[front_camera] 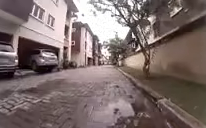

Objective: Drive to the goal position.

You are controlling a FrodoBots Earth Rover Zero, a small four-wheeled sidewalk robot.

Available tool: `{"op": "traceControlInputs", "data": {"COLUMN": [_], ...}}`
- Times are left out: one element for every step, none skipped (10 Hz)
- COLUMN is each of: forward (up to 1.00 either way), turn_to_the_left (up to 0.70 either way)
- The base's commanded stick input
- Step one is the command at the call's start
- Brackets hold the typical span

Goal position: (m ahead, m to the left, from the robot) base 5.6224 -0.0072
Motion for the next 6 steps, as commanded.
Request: {"op": "traceControlInputs", "data": {"forward": [0.5,0.5,0.5,0.5,0.5,0.5], "turn_to_the_left": [0.0,0.0,0.0,0.0,0.0,0.0]}}
